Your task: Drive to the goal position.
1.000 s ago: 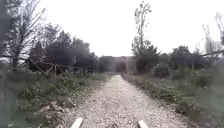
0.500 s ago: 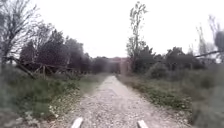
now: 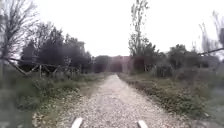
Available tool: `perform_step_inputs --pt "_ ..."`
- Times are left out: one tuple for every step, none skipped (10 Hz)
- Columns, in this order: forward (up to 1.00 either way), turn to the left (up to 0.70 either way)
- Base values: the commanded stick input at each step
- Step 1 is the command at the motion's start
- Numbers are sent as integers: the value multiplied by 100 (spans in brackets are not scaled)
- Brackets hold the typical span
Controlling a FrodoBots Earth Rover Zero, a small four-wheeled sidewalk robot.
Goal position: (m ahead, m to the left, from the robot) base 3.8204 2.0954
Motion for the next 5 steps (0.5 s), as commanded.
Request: perform_step_inputs --pt "70 0" --pt "70 0" --pt "70 0" --pt "70 0" --pt "70 0"
